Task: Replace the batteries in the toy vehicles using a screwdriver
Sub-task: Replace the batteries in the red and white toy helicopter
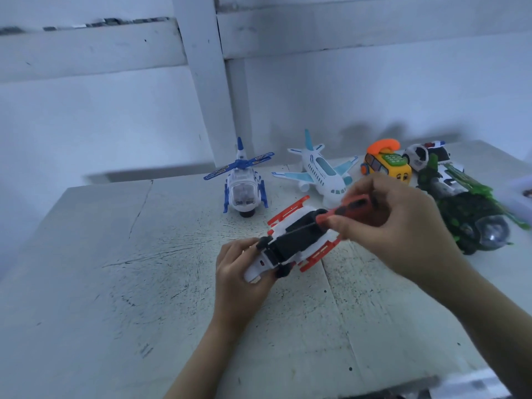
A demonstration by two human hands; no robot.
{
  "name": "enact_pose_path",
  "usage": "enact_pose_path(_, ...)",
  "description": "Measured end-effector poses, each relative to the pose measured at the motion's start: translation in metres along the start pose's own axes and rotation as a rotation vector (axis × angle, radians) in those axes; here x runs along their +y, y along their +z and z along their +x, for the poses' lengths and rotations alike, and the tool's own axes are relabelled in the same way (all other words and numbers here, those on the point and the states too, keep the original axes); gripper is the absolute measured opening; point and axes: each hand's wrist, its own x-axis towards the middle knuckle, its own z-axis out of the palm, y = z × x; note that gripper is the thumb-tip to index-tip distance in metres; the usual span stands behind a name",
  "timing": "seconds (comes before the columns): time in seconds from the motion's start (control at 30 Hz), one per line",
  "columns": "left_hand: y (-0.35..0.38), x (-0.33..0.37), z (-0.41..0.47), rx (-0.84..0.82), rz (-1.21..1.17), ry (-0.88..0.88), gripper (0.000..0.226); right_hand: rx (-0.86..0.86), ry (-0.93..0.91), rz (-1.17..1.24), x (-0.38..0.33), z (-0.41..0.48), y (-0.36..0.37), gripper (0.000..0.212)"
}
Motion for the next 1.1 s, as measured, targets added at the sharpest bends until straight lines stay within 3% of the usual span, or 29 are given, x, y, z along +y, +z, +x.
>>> enact_pose_path(0.17, -0.001, -0.001, -0.001, 0.014, -0.052, -0.027, 0.048, 0.105, -0.069, 0.22, -0.004, 0.003, 0.016, 0.032)
enact_pose_path(0.5, 0.0, -0.004, -0.002, -0.007, -0.092, -0.074, 0.047, 0.009, -0.304, -0.036, -0.004, -0.001, 0.029, 0.026)
enact_pose_path(1.1, 0.001, -0.003, -0.003, -0.018, -0.108, -0.1, 0.047, -0.07, -0.44, -0.174, 0.002, -0.005, 0.033, 0.029)
